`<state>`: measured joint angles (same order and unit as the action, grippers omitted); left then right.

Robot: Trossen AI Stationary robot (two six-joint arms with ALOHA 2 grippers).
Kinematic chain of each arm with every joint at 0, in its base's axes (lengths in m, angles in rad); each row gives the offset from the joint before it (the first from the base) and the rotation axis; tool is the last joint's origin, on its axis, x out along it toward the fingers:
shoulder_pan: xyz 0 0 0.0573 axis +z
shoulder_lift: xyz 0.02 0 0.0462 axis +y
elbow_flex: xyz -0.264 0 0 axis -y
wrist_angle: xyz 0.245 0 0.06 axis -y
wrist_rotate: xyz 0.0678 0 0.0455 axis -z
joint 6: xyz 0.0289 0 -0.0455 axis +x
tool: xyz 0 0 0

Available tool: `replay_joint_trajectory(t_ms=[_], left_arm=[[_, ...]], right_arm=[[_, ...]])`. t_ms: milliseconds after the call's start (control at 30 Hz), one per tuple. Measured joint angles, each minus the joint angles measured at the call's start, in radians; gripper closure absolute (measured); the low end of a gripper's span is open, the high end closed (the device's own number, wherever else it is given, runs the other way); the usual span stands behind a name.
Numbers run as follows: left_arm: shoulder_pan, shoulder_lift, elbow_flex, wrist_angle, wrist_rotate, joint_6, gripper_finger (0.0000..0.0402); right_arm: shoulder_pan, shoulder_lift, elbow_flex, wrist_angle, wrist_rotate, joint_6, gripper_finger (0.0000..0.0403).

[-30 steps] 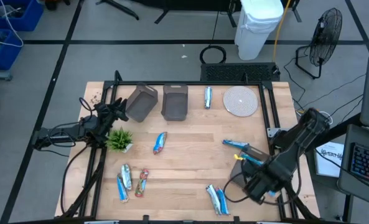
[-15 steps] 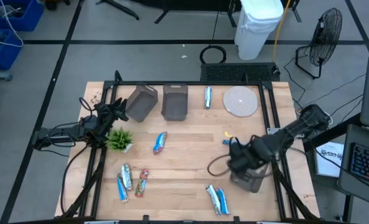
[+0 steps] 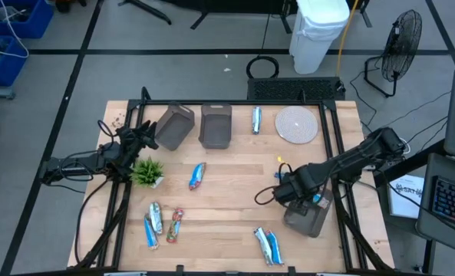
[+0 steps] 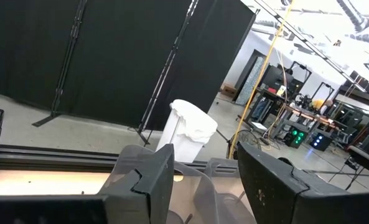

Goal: Pick and place Granola Bars by type
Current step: Put the yellow granola bar into the bottom black transparent bin

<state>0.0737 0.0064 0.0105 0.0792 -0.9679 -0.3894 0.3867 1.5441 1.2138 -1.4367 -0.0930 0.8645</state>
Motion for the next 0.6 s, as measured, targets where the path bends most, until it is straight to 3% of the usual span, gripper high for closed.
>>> replay_joint_trajectory(t_ms=[333,600], left_arm=[[0.000,0.000,0.000,0.000,0.000,0.000,0.0220],[0.000,0.000,0.000,0.000,0.000,0.000,0.0220]], right_arm=[[0.070,0.001,-0.096,0.177,-0.134,0.147,0.0403],[0.104,0.001,-0.138,0.189,-0.146,0.103,0.0403]])
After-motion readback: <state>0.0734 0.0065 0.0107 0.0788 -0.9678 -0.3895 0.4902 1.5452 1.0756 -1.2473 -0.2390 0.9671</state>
